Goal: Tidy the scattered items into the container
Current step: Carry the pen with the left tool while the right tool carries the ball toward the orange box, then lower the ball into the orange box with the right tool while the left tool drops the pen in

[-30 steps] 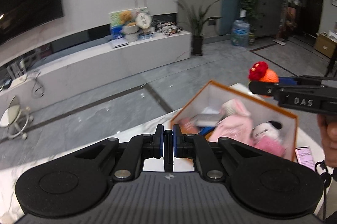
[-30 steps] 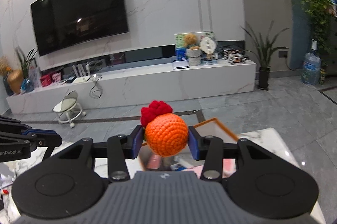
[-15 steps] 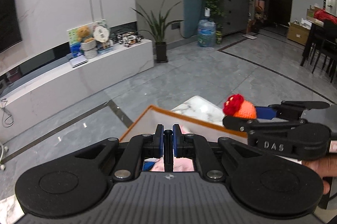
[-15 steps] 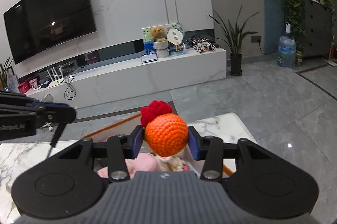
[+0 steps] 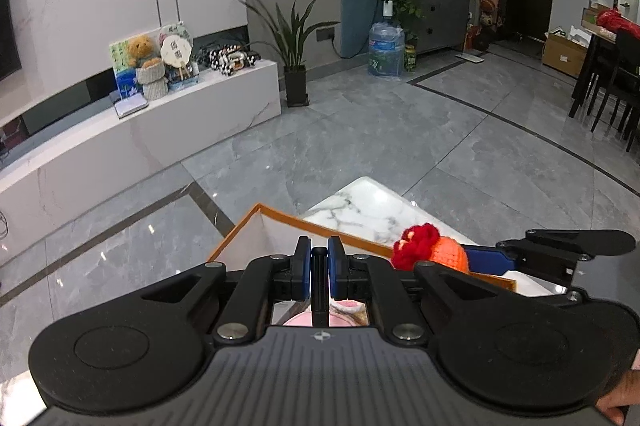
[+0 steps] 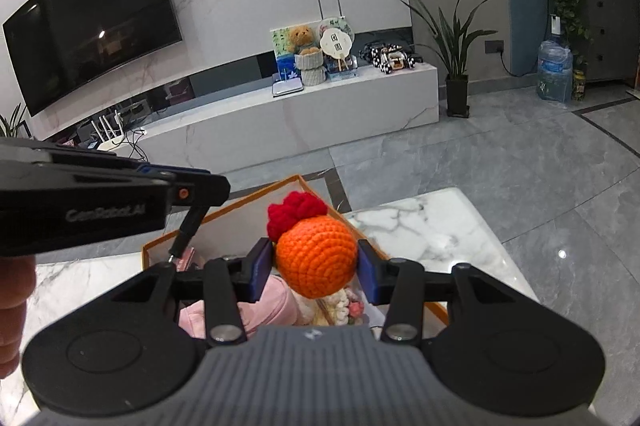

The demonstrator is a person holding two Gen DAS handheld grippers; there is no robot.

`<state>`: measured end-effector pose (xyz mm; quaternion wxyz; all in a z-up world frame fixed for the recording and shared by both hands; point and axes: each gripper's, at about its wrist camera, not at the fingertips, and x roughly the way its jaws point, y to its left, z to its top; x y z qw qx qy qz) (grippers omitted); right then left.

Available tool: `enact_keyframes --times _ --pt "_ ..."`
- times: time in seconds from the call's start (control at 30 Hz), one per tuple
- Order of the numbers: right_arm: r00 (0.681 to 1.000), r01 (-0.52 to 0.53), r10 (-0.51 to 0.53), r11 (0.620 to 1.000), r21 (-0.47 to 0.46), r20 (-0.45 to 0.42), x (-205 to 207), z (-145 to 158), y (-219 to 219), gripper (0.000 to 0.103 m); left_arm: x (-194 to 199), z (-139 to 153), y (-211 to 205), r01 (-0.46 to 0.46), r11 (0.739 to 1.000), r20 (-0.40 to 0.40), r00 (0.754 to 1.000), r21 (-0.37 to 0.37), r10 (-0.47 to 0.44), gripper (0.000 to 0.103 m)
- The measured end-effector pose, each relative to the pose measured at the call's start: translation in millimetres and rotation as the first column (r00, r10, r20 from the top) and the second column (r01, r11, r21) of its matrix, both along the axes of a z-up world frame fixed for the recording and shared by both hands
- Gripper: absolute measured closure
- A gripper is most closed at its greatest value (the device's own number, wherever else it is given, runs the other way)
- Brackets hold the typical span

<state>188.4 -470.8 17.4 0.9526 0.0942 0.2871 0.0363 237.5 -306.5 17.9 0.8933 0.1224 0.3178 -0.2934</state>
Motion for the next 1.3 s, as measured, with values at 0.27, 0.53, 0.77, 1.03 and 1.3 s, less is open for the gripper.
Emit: enact_keyframes --times 0.27,0.53,0.77,1.03,1.3 --pt "0.999 -0.013 0.012 1.000 -0.010 -0.034 9 -13 3 0.052 14 -18 8 -0.038 0.999 -0.033 0.999 -0.001 0.038 0.093" --pt "0.999 -0.014 0.013 1.000 -0.011 -0.031 7 -12 6 0.052 16 -24 8 -0.043 0.999 -0.043 0.998 -0.005 0.043 0.093" --pt "1.000 -0.014 0.014 1.000 -0.011 -0.027 5 -11 7 0.052 16 -24 5 -0.041 0.999 -0.042 0.998 -0.002 0.041 0.093" --pt "1.000 -0.013 0.013 1.000 -0.009 -0.024 4 -10 7 0.052 12 -20 3 -0.046 0.999 -0.016 0.999 0.014 0.046 0.093" --pt "1.000 -0.007 0.006 1.000 -0.007 -0.021 -1 -10 17 0.052 13 -18 2 -0.053 0.999 -0.017 0.998 0.013 0.053 0.093"
